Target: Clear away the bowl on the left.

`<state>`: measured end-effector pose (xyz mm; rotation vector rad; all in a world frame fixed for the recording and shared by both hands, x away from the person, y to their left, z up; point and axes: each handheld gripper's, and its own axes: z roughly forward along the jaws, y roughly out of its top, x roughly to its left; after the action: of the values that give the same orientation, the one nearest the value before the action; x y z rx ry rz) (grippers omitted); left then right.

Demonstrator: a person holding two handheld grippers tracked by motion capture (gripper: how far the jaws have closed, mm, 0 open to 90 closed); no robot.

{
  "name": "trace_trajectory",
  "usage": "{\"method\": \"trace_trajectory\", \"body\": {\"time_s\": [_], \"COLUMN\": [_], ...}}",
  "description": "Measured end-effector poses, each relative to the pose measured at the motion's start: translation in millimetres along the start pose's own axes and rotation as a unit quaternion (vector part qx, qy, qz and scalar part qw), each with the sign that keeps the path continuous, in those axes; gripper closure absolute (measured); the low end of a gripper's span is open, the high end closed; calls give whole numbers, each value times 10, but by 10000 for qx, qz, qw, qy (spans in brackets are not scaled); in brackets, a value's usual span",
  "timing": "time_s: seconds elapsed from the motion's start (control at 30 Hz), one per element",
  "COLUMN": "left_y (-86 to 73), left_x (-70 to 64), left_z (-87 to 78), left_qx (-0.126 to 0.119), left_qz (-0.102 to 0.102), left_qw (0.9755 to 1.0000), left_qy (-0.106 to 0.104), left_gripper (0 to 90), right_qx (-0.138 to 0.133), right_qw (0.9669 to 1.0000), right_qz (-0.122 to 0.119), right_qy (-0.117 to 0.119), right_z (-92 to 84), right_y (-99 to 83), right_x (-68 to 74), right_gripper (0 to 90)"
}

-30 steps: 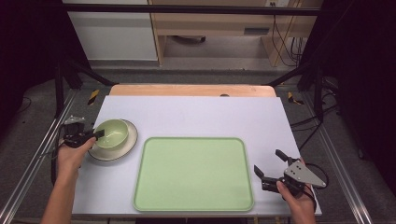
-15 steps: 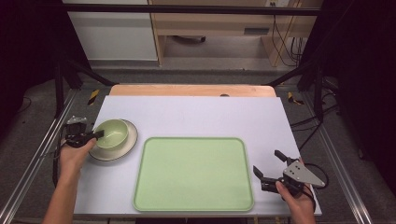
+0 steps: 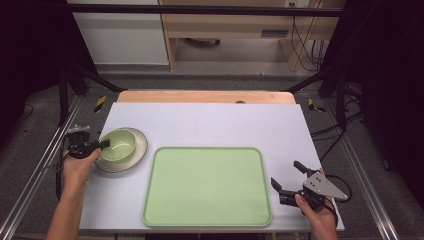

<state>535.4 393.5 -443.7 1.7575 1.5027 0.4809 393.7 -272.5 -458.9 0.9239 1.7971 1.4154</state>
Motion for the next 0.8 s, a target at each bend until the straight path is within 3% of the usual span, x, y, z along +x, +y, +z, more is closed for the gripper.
{"method": "trace_trajectory", "body": {"time_s": [0.27,0.37,0.6,0.8], "left_y": [5,34,127,176], "left_x": [58,10,-162,-248], "left_z": [-75,-98,-151,-198], "left_qx": [-51,-132,-204,-286], "left_qz": [-126,-120,117,160], "left_qw": [9999,9997,9990,9979], "left_qy": [-64,-188,-382,-550], "left_gripper": [831,831,831,831], "right_qx": [29,8,-40,-27], "right_qw": [10000,10000,10000,10000], "right_qz": [-28,-42,-54,-46], "right_qy": [-4,-2,-6,13], "right_z": [13,12,-8,6], "right_y": [-1,4,17,10], "right_x": [0,-1,-11,-1], "right_gripper": [45,46,44,45]}}
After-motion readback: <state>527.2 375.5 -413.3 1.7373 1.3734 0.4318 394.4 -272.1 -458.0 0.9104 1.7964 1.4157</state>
